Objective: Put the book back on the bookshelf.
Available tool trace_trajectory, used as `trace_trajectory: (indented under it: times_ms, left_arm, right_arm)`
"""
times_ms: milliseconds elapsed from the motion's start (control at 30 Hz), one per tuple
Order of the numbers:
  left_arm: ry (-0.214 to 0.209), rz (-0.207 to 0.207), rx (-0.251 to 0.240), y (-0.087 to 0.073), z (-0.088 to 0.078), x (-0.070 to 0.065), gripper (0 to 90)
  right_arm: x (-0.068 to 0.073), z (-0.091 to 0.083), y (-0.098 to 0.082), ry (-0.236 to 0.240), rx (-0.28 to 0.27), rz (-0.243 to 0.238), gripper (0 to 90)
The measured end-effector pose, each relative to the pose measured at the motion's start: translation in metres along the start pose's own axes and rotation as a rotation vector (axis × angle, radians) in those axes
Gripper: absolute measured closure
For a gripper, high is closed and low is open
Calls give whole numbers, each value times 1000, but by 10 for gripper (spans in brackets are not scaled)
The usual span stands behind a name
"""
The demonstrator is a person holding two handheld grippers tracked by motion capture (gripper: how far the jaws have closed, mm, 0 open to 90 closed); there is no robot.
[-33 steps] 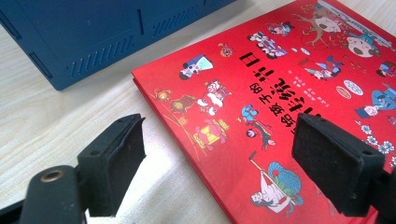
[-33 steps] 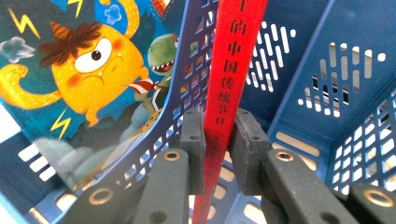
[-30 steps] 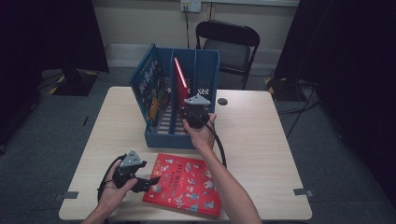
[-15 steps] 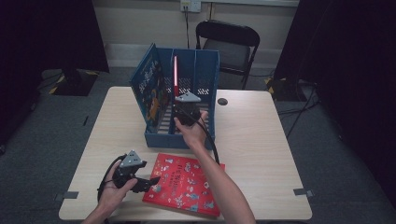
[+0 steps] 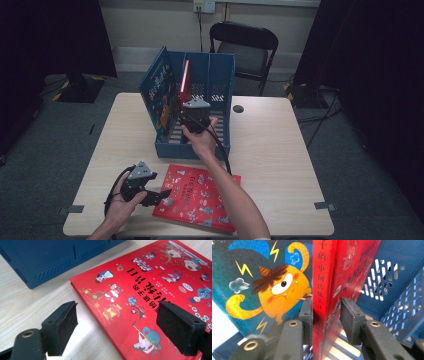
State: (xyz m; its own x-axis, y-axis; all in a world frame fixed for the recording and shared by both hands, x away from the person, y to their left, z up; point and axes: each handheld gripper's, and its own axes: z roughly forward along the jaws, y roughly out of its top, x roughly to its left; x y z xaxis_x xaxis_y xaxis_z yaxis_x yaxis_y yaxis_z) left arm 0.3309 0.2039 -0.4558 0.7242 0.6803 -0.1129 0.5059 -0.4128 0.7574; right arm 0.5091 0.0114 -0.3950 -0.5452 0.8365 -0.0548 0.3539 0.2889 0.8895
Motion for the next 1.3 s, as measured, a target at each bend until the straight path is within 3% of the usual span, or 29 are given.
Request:
trace_trajectory:
  times_ms: [233,400,633,700,800,1000,1133,1300]
  left_arm:
    - [0,2,-4,0,0,0,168]
    - [1,-2,-2,0,0,1,167]
    - [4,-13,-6,-1,0,1,165]
    - [6,-10,-2,-1,0,2,164]
    - [10,-16,3,-1,1,2,165]
    - [14,-13,17,-1,3,2,165]
    - [15,-18,22,-1,4,1,166]
    - [18,-24,29,-1,5,1,185]
  right_arm:
    - [0,1,0,7,-4,1,620]
    - [-1,0,1,29,7,-25,523]
    - [-7,-9,0,56,10,-17,454]
    - [-6,-16,-1,64,0,-34,447]
    - [-10,-29,-4,101,-2,-23,431]
    - [-20,-68,-13,141,-23,-42,400]
    - [-33,-93,-29,157,-36,2,393]
    - [-40,-124,-47,166,-20,-29,373]
